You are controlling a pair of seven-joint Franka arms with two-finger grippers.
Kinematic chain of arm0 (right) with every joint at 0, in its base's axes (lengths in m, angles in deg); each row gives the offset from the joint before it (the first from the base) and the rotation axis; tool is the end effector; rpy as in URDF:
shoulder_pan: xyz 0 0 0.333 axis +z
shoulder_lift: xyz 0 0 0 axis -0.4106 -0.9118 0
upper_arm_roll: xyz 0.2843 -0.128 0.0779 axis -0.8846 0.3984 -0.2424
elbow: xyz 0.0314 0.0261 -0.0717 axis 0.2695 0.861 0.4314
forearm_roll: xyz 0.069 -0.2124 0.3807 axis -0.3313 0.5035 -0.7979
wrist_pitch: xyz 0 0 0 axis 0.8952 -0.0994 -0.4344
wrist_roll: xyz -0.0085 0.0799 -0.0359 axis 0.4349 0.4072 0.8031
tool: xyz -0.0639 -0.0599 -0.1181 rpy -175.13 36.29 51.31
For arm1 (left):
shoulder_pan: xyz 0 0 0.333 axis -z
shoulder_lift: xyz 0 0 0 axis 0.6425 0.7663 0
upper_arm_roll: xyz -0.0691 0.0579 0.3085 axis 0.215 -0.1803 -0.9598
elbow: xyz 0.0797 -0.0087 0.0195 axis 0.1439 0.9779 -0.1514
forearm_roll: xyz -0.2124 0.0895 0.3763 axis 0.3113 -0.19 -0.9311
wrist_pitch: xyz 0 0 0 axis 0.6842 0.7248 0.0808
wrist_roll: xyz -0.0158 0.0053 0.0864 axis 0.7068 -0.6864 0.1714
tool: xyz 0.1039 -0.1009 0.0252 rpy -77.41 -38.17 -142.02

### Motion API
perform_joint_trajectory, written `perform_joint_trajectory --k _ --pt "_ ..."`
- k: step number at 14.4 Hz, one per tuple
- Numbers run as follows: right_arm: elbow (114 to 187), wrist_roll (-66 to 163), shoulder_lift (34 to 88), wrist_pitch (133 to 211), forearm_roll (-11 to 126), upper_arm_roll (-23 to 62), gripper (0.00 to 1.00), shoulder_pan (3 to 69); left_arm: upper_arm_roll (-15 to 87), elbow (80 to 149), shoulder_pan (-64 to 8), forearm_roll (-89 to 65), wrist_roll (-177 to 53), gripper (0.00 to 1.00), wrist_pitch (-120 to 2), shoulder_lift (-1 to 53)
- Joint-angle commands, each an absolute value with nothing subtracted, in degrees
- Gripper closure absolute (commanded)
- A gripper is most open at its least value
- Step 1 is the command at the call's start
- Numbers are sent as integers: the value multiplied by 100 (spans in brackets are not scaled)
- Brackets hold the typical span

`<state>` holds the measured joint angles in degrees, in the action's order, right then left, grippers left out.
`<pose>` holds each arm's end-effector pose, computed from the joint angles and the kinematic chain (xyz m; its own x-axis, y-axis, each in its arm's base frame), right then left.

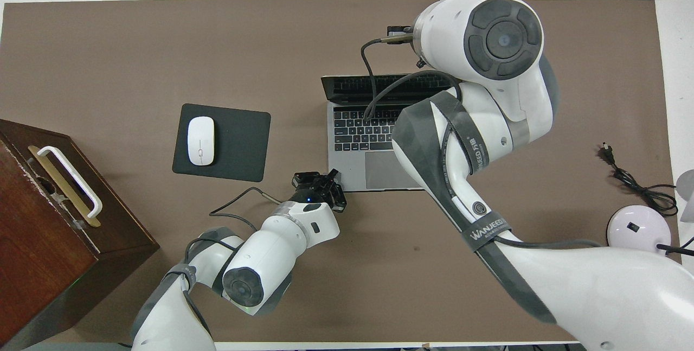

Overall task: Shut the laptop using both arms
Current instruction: 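Hold the laptop base with the left gripper while the right gripper pushes the lid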

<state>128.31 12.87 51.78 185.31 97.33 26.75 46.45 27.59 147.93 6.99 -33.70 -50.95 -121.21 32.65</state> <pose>0.7347 0.2861 0.4572 0.8989 -0.0270 0.4373 -0.0051 -0.9987 -0.0512 0.4300 -0.3724 0.1946 0.6282 -0.4042 0.6648 -0.5779 -0.8145 0.0508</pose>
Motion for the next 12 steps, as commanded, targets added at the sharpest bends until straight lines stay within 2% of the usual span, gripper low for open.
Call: perform_joint_trajectory --k 1,12 --pt "12676 1472 5110 18411 9408 2632 100 4613 2607 14746 775 -3286 -4935 100 -12148 3739" --pt "12781 2052 5198 17858 9012 2632 100 4613 2607 14764 784 -3286 -4935 100 -12148 3765"
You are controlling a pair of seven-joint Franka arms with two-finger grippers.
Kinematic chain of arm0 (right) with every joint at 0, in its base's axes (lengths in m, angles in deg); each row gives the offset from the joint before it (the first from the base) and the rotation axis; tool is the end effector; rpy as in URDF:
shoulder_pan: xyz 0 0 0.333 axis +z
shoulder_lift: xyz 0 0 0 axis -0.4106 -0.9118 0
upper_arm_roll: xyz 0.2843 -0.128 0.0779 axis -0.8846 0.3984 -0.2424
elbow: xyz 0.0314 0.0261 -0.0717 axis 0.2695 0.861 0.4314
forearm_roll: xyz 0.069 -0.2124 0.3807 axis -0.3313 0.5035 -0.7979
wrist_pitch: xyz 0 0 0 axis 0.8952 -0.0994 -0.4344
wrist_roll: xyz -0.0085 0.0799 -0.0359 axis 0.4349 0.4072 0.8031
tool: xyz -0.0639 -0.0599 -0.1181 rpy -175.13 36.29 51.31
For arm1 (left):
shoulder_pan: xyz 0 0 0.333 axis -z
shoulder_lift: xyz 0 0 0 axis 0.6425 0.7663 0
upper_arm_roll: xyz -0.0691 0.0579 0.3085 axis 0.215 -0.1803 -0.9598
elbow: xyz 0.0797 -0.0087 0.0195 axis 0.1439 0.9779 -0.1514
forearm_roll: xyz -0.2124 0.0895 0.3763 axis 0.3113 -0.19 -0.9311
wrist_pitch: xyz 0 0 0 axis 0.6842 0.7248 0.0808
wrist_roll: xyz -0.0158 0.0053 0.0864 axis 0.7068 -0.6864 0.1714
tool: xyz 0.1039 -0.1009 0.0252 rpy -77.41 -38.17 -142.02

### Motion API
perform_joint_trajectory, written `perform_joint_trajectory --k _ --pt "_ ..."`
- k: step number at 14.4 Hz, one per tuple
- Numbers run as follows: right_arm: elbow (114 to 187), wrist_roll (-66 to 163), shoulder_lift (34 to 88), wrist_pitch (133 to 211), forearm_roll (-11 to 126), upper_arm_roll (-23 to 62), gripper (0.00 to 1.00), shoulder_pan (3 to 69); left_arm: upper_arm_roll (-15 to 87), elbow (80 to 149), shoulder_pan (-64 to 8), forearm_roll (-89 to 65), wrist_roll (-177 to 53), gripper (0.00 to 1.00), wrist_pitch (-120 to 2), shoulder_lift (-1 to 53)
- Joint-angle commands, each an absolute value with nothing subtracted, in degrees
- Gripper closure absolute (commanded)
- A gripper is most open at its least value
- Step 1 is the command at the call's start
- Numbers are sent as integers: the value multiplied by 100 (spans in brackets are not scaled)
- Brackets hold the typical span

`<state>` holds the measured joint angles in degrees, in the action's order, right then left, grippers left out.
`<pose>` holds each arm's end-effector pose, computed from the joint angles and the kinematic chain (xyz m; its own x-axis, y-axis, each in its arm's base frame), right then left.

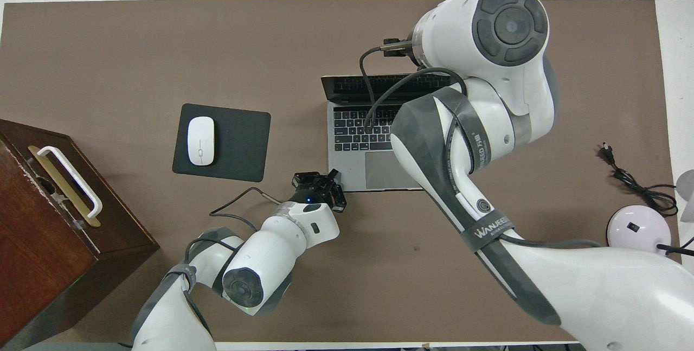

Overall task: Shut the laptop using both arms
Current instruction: 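Hold the laptop base with the left gripper while the right gripper pushes the lid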

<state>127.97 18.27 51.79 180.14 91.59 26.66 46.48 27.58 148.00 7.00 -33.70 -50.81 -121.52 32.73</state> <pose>0.7245 0.2885 0.4478 0.9408 0.0131 0.3388 0.0400 -0.9965 -0.0727 0.4297 -0.3721 0.1942 0.6252 -0.4052 0.6670 -0.5795 -0.8135 0.0490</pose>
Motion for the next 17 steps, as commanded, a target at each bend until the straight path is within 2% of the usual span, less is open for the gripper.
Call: perform_joint_trajectory --k 1,14,17 --pt "12781 2061 5198 17805 8959 2632 100 4604 2607 14764 784 -3278 -4935 100 -12148 3765" --pt "12798 2210 5329 16628 8326 2632 100 4604 2607 14773 784 -3278 -4935 100 -12148 3800" --pt "13105 2246 5461 16530 8221 2632 100 4604 2607 14773 784 -3278 -4935 100 -12148 3809"
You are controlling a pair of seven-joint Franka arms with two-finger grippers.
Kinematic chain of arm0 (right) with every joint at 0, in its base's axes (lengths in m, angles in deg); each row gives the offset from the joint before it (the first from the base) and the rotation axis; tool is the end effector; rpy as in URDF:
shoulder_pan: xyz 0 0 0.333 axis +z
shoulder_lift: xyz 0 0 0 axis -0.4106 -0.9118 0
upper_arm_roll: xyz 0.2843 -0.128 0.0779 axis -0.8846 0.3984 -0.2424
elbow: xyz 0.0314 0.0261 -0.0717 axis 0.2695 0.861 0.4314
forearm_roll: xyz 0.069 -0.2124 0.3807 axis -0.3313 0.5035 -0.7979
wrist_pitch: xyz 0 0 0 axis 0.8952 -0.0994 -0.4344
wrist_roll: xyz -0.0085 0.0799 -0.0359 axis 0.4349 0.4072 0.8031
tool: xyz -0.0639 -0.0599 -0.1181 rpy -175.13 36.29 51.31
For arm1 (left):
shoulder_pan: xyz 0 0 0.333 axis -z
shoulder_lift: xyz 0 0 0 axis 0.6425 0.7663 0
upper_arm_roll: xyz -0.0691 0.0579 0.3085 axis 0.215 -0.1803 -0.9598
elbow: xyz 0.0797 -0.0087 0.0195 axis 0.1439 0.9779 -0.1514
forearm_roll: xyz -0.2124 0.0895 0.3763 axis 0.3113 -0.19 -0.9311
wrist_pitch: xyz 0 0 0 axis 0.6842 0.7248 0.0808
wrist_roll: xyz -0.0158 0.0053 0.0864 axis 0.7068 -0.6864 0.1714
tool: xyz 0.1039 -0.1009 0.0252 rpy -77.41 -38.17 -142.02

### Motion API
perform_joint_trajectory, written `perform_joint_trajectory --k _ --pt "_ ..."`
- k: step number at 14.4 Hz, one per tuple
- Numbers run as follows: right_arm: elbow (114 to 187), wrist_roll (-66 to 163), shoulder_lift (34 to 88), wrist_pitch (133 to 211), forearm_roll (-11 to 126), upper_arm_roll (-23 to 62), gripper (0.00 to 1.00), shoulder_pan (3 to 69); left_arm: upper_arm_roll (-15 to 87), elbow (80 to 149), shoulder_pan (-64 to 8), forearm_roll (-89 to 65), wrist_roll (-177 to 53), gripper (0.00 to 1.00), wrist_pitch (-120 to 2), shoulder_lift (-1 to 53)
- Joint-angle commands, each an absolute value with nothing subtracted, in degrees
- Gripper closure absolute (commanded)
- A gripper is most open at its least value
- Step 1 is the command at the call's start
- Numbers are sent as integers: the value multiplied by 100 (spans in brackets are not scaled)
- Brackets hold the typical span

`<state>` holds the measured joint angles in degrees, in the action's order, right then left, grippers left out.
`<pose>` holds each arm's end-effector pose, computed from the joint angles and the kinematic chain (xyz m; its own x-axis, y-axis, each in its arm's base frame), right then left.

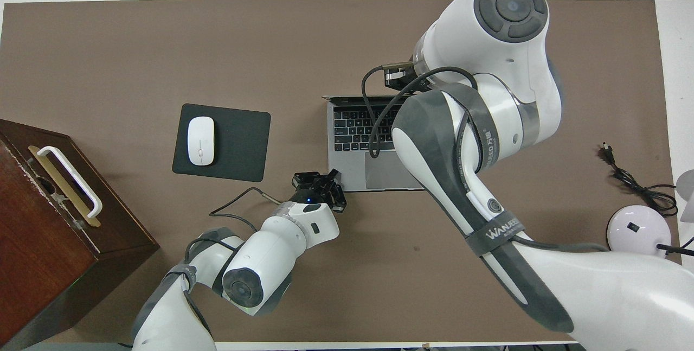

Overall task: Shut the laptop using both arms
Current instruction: 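Press the laptop lid down flat with the right gripper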

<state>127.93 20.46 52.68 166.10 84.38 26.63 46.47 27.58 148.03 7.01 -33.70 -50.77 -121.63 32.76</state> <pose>0.6912 0.2870 0.4308 0.9957 0.0143 0.0915 0.0234 -0.9948 -0.0993 0.4295 -0.3720 0.1940 0.6242 -0.4056 0.6677 -0.5801 -0.8131 0.0485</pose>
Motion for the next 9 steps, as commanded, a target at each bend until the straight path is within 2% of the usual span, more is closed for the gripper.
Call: perform_joint_trajectory --k 1,9 --pt "13193 2254 5487 16521 8212 2632 100 4604 2607 14773 784 -3278 -4935 100 -12148 3809" --pt "13852 2254 5610 16512 7948 2605 100 4630 2598 14781 792 -3286 -4917 100 -12148 3809"
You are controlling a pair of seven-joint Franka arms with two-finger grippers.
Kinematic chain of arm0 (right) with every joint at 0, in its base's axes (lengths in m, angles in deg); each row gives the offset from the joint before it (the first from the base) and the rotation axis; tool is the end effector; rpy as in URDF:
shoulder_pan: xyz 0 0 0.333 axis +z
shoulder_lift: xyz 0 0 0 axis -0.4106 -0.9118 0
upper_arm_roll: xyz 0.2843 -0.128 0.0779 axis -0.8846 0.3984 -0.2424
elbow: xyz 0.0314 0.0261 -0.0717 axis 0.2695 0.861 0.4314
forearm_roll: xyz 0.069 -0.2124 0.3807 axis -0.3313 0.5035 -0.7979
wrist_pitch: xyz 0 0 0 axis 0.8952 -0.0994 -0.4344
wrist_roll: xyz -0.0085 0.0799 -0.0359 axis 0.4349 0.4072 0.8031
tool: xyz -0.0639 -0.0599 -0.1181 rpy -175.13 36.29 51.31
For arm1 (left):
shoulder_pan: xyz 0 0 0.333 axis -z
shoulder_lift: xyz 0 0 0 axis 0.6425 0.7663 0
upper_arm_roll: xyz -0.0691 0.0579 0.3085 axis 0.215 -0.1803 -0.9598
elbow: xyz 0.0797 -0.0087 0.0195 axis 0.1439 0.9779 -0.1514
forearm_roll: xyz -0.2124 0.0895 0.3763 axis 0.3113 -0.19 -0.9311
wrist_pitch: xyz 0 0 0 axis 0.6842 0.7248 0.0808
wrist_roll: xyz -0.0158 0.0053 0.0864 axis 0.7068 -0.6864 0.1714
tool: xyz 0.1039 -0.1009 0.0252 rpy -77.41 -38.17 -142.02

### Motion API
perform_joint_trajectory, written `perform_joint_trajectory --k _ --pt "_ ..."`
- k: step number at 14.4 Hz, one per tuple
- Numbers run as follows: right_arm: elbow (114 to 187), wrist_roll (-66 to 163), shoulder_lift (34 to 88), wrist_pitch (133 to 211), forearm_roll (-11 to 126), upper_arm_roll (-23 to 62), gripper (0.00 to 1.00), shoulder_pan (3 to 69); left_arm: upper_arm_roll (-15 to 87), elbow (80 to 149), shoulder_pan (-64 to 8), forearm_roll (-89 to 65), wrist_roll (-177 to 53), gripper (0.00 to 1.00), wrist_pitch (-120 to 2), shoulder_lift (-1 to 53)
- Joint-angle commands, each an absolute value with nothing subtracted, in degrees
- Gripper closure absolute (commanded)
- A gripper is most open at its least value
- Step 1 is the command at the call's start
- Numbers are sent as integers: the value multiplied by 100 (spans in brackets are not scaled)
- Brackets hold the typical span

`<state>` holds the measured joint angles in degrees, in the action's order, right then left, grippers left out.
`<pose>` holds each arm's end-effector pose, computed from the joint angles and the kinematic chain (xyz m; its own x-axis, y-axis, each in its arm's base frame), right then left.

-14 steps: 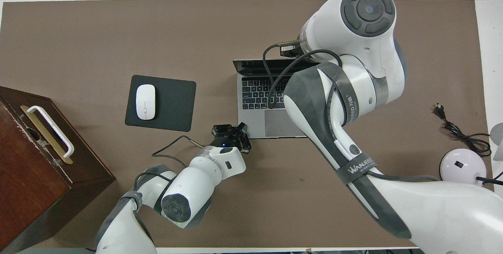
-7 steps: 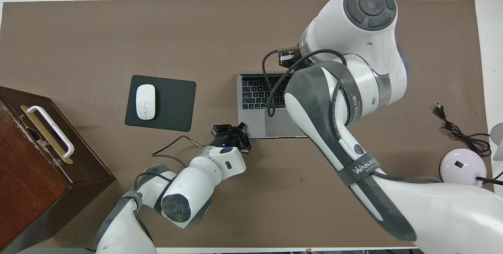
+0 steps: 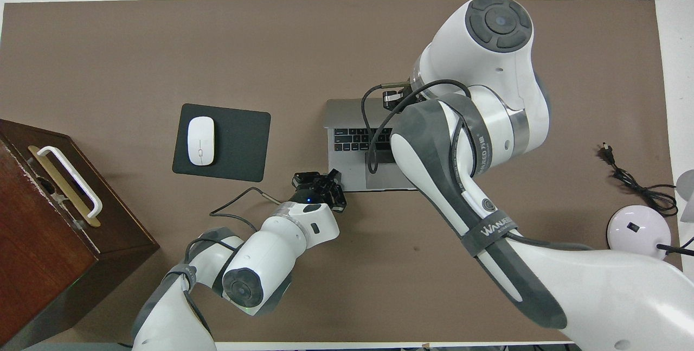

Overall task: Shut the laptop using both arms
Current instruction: 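Press the laptop lid down flat with the right gripper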

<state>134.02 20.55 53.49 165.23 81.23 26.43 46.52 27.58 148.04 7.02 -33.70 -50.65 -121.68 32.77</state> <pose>0.6663 0.2864 0.3833 0.9996 0.0046 -0.0279 0.0015 -0.9939 -0.1107 0.4294 -0.3721 0.1940 0.6227 -0.4072 0.6682 -0.5816 -0.8121 0.0471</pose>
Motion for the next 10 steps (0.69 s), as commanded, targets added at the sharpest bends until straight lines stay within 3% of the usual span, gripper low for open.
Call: perform_joint_trajectory --k 1,10 --pt "13984 2254 5628 16512 7948 2588 100 4639 2598 14781 784 -3286 -4917 100 -12148 3809" --pt "14793 2254 5848 16653 7948 2526 100 4683 2563 14781 801 -3278 -4864 100 -12148 3844"
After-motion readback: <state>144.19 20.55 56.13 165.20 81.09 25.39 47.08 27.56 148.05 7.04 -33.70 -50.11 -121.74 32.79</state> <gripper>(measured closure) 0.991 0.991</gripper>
